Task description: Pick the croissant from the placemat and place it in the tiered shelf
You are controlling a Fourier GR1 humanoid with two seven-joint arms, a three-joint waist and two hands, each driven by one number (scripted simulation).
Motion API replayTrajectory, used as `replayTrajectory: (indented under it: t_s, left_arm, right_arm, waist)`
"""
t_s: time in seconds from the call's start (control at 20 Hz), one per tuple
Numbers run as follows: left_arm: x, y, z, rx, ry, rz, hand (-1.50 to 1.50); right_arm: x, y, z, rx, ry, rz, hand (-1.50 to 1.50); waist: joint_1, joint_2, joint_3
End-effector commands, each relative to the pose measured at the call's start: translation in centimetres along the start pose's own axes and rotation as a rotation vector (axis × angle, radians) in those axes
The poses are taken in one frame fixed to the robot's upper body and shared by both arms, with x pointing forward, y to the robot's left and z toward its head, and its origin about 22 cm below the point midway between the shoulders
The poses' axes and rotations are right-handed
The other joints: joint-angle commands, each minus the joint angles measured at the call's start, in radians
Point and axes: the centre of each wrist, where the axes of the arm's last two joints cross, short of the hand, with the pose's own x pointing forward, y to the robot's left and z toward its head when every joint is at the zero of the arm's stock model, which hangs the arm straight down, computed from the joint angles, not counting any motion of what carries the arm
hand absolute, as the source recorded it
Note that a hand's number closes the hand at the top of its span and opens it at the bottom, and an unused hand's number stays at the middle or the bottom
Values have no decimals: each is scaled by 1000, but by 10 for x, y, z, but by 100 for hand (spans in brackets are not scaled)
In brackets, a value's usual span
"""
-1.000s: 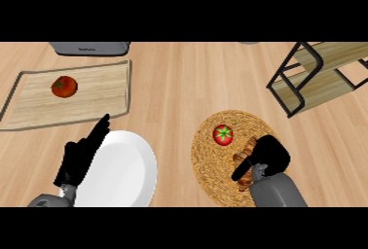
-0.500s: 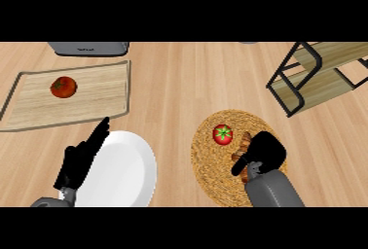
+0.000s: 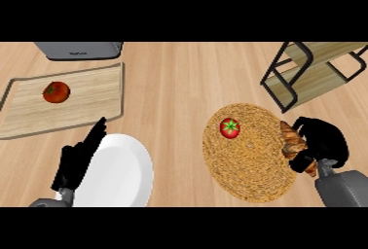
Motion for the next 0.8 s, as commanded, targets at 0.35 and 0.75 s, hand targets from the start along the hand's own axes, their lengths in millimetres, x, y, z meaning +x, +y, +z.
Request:
replayTrajectory:
  t_s: [0.35,0.75]
  left_arm:
    - [-12,4,9,28,9,2,0]
    - [13,-17,-6,-52,-37,-14,0]
  right_arm:
    - [-165,-181,-11,-296,-429,-80,150]
    - [-247,-262,-12,-413,-477,-443,150]
  waist:
    - [-23,3,1]
    - [58,18,-2]
